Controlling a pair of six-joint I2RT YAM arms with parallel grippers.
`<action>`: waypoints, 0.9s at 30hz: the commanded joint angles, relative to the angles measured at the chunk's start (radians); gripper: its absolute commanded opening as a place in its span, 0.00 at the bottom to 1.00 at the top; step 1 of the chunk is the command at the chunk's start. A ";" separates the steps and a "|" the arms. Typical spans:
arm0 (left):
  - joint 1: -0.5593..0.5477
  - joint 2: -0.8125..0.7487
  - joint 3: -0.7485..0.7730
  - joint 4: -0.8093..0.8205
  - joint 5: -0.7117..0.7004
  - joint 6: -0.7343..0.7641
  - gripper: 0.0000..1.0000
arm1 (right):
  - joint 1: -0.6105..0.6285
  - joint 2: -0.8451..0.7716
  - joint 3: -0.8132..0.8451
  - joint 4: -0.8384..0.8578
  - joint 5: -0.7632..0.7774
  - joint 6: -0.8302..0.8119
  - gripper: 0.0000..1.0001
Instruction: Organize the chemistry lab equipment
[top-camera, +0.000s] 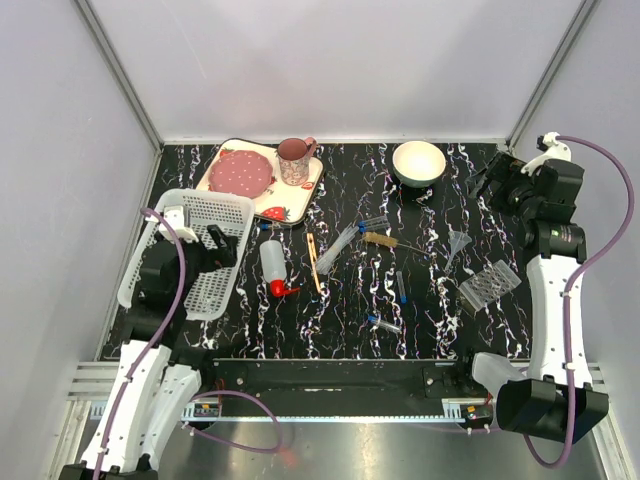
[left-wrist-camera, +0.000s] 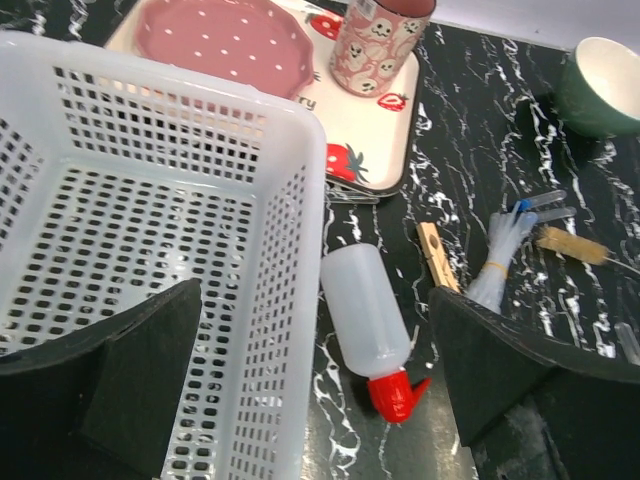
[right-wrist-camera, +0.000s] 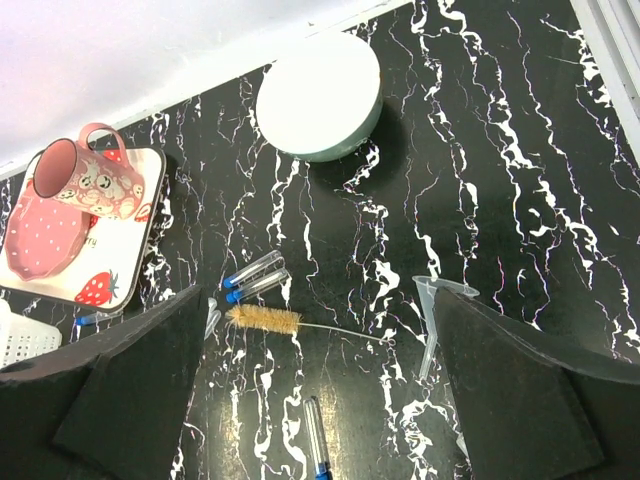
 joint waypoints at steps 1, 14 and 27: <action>-0.002 0.008 0.059 0.007 0.086 -0.105 0.99 | -0.005 -0.031 0.016 0.044 0.005 0.007 1.00; -0.002 0.070 0.197 -0.231 0.193 -0.244 0.99 | -0.007 -0.046 -0.005 -0.050 -0.746 -0.449 1.00; -0.467 0.453 0.407 -0.440 -0.282 -0.376 0.99 | -0.005 -0.092 -0.243 0.008 -0.783 -0.517 1.00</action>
